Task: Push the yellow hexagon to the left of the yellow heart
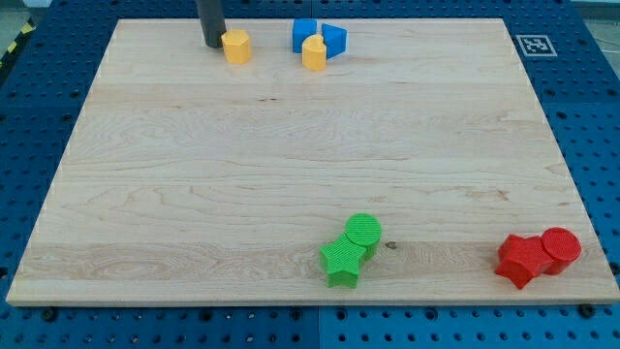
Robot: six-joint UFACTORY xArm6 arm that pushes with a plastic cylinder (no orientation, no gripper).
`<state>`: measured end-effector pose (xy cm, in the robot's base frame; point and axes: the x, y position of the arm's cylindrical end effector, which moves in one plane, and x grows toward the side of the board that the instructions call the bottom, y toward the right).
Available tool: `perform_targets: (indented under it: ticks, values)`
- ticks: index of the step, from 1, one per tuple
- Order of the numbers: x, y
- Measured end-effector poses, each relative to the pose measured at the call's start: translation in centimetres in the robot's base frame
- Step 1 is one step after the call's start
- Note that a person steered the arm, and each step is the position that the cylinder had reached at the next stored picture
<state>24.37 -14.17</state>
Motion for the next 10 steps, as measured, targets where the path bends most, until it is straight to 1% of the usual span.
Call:
perform_targets:
  ticks: [2, 6, 10]
  values:
    - [1.3, 0.7]
    - [1.3, 3.2]
    - [1.6, 3.8]
